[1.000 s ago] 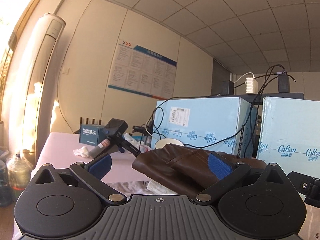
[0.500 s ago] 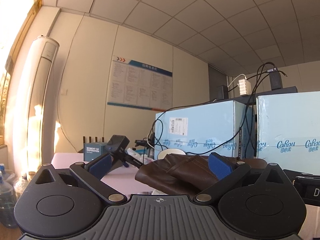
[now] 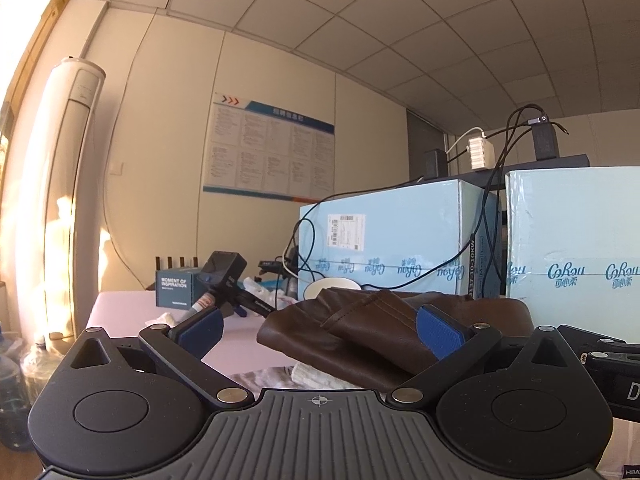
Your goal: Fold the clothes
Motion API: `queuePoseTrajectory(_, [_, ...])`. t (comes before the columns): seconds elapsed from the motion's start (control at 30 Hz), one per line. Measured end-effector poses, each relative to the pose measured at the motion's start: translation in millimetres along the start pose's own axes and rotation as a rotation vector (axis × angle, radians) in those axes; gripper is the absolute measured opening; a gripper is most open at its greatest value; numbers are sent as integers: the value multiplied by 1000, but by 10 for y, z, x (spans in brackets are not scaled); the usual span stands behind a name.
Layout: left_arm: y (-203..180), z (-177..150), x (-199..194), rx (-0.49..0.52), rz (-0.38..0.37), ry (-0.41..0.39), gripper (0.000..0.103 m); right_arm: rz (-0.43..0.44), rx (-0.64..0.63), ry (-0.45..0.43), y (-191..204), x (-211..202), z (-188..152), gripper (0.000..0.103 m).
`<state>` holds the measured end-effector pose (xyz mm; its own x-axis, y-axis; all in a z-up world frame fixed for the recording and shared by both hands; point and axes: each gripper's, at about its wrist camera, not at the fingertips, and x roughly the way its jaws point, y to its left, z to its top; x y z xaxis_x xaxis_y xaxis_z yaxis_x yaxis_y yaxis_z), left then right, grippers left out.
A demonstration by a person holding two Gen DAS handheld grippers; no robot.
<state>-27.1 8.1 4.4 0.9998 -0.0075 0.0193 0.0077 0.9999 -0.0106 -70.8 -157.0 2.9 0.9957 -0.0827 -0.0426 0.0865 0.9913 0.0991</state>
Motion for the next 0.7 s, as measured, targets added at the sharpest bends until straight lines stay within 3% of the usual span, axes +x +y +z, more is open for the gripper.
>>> queuePoseTrajectory(0.7, [23, 5, -28, -20, -15, -14, 103, -1, 13, 14, -13, 12, -2, 103])
